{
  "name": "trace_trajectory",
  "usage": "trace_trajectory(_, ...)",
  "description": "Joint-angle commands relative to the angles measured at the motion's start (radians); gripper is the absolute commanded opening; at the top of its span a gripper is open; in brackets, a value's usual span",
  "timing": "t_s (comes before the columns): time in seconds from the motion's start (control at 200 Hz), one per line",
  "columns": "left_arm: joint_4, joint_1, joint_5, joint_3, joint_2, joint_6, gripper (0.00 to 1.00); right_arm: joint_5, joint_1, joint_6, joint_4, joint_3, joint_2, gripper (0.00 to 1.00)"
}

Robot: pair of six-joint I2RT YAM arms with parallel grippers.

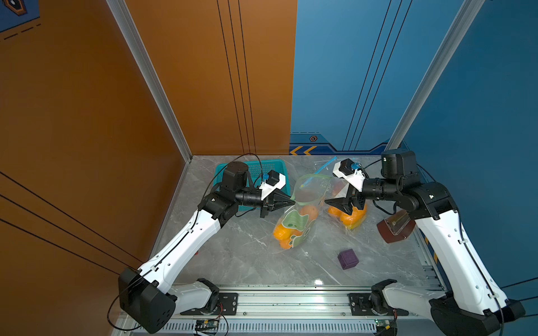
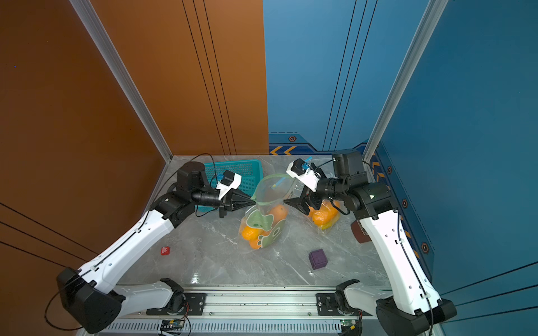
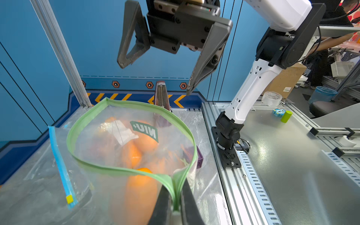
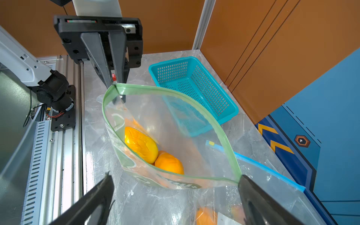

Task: Place the mango in a zip-top bag and seal the zipper
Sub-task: Adjust the zipper food storage bag at the center of the board.

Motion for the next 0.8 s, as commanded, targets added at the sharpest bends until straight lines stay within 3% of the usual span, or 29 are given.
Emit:
trace_trajectory(0.0, -0.084, -0.006, -0.062, -0.061, -0.087, 0.027, 0.0, 0.103, 0.071, -0.07, -0.035, 0.003, 0.03, 1.0)
trace_trajectory(0.14, -0.158, -0.004, -0.116, -0.108, -0.145, 0.059, 0.0, 0.211, 0.166, -0.121, -0.042, 0.034, 0.076, 1.0)
trace_trajectory(0.611, -0.241, -0.024, -0.199, -0.191, -0.237, 0.044, 0.0, 0.336, 0.382, -0.295, -0.146, 0.184, 0.233, 1.0)
trace_trajectory(0.796, -0.241, -0.047, -0.228, -0.205, -0.277, 0.031, 0.0, 0.341, 0.354, -0.312, -0.148, 0.216, 0.283, 1.0)
